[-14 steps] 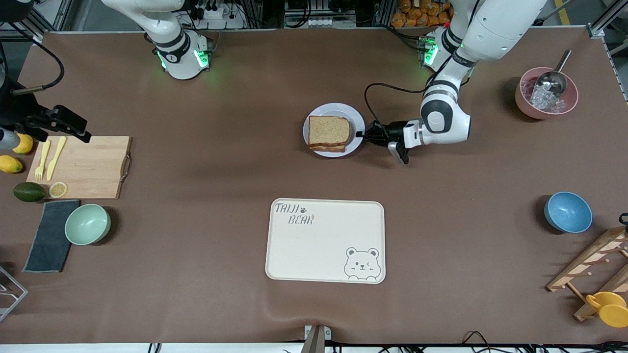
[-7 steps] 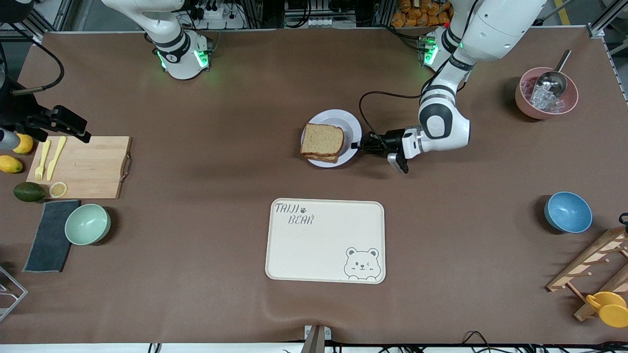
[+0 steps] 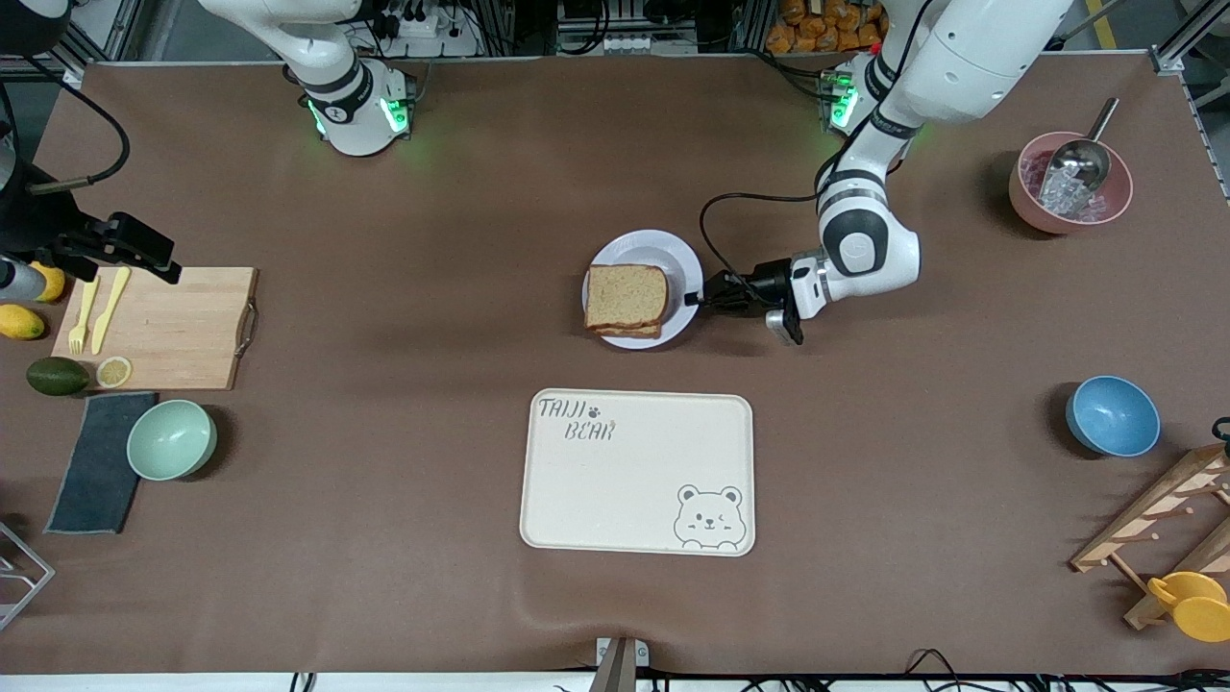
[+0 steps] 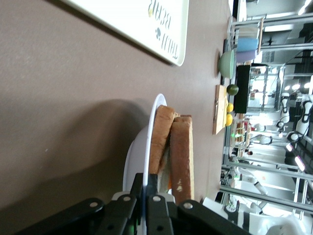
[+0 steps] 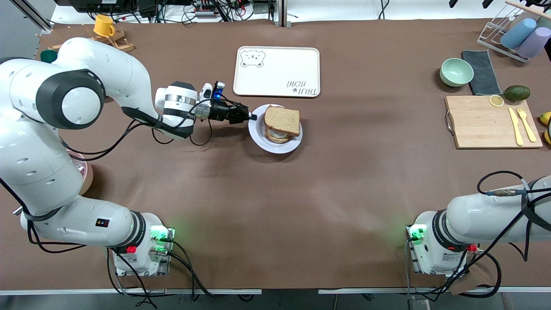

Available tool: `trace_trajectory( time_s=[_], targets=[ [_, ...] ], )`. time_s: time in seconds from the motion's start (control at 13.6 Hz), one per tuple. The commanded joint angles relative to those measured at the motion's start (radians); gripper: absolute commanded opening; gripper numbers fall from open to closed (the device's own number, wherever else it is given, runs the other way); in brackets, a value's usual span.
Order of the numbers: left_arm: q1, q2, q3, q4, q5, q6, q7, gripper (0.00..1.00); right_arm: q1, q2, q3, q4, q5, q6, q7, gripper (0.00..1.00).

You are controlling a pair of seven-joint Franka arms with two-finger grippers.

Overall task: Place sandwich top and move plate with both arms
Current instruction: 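Slide the plate with the left gripper onto the white bear tray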

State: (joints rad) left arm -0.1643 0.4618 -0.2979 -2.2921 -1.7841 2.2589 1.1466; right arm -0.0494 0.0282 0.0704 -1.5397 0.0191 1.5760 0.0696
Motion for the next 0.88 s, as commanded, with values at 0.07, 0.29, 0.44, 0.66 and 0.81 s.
trace_trajectory(
  time_s=[0.07,0.29,0.44,0.66,0.81],
  targets=[
    [0.002,-0.003,-0.009,0.022,-0.087,-0.056,0.025,0.00,0.009,0.018,0.000,0.030,-0.011,-0.019,0.018,1.00],
    [0.002,0.001,-0.009,0.026,-0.167,-0.079,0.067,0.00,0.005,0.019,0.000,0.029,-0.011,-0.019,0.013,1.00],
    [-0.003,0.014,-0.009,0.052,-0.195,-0.079,0.067,0.00,0.005,0.019,0.000,0.029,-0.011,-0.019,0.015,1.00],
    [-0.007,0.093,-0.007,0.153,-0.238,-0.076,0.068,0.00,0.000,0.019,0.000,0.029,-0.011,-0.019,0.013,1.00],
    [-0.001,0.123,-0.006,0.198,-0.245,-0.076,0.068,0.00,-0.003,0.019,0.000,0.027,-0.011,-0.019,0.013,1.00]
  ],
)
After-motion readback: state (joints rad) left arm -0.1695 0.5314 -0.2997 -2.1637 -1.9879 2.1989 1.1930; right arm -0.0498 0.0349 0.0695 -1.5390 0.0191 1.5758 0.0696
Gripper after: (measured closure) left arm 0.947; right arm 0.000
